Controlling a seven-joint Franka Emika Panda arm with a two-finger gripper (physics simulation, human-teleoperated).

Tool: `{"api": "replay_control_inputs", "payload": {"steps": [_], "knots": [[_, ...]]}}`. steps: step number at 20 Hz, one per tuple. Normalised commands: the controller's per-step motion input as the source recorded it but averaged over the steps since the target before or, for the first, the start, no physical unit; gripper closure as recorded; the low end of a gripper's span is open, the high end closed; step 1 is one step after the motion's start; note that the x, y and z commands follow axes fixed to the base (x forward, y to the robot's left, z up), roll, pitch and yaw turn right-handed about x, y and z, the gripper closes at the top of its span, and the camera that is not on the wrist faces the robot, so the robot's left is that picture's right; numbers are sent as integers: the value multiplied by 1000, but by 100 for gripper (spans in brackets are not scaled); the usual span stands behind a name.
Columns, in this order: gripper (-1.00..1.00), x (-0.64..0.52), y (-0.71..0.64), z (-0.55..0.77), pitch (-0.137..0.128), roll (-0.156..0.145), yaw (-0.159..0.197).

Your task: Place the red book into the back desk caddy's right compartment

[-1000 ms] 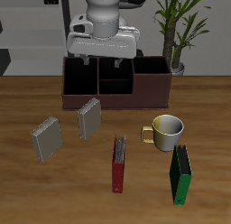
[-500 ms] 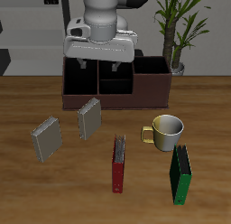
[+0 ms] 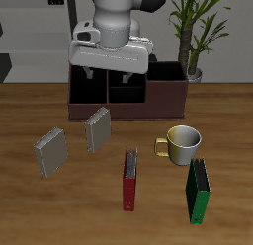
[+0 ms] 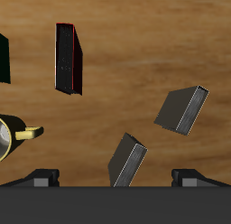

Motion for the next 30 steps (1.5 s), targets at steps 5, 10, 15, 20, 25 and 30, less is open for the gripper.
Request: {"api": "replay_control_inputs", "payload": {"steps": [5, 10, 15, 20, 25, 30], "knots": [[-100, 277, 231, 83, -23, -4, 11], [-100, 305, 268, -5, -30, -2, 56], [-100, 277, 123, -44, -29, -13, 53], [-100, 333, 62, -51, -12, 12, -10], [-100, 333, -60, -136, -22, 15, -1], [-100, 231, 37, -264, 24, 45, -18]]}}
